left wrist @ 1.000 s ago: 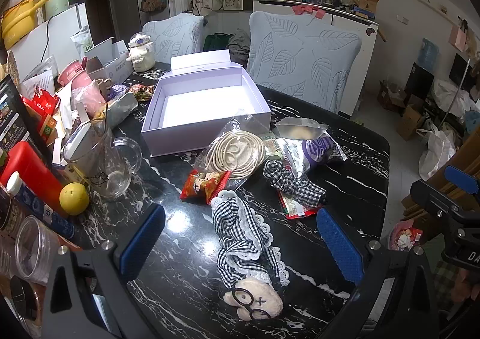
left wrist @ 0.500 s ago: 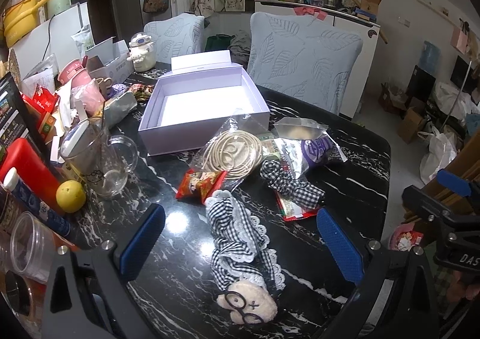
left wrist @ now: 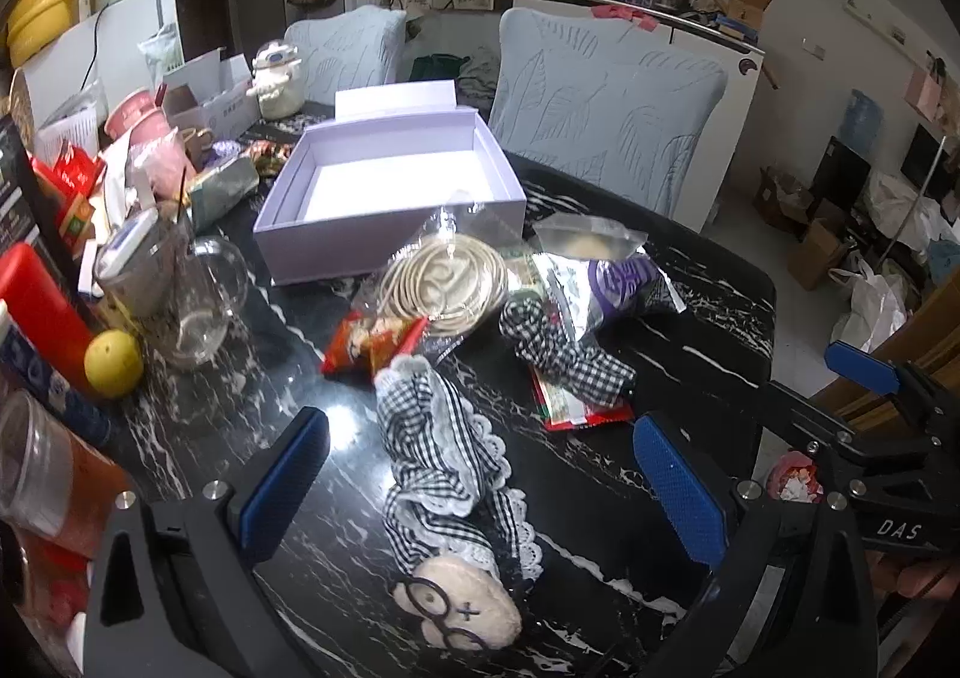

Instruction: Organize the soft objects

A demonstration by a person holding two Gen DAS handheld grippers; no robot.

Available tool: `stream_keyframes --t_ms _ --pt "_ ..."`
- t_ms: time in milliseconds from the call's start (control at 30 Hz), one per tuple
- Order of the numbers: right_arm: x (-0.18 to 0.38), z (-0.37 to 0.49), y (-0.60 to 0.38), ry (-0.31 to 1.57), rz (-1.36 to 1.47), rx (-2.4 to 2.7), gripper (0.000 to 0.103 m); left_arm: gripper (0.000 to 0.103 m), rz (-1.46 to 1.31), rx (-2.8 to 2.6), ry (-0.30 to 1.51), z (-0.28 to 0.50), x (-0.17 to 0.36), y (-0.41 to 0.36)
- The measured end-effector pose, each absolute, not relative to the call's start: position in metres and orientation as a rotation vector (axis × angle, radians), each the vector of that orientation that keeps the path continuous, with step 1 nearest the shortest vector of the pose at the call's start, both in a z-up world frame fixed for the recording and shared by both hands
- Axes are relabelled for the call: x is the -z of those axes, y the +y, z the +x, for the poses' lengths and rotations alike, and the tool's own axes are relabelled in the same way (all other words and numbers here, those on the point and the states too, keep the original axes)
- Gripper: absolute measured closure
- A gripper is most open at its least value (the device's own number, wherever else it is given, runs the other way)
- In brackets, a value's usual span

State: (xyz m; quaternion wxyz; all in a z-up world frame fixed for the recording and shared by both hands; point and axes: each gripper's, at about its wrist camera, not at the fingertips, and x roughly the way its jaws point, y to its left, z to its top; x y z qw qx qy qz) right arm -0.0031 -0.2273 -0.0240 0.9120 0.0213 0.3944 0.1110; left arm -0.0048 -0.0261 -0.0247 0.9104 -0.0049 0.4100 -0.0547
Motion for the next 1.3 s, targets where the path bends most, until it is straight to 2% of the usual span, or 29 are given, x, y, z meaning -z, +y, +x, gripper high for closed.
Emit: stream_keyframes --t_ms 500,767,933,1033,1133,1300 --pt "0.050 0.016 -0.228 0.879 0.035 -0.276 0.000 0.004 -0.070 0.082 0.998 0.004 0.072 -0.025" --pt "0.057 0.026 -0.222 0.901 0.033 -0.305 0.000 0.025 -0.011 0.027 1.043 0.005 0.093 -0.032" --pt "0.058 0.029 -0.217 0.903 0.038 -0.340 0.000 0.052 -0.040 0.004 1.050 0.008 0.099 -0.022" --pt "0.058 0.033 -0.212 0.905 0.045 -0.369 0.000 0.059 -0.038 0.025 1.049 0.009 0.098 -0.019" --pt "0.061 0.038 -0.204 0.910 0.040 -0.403 0.007 0.060 -0.038 0.054 1.033 0.009 0.094 -0.018" --pt "0.070 0.049 -0.186 0.938 0.004 -0.442 0.028 0.060 -0.060 0.082 0.987 0.008 0.081 -0.015"
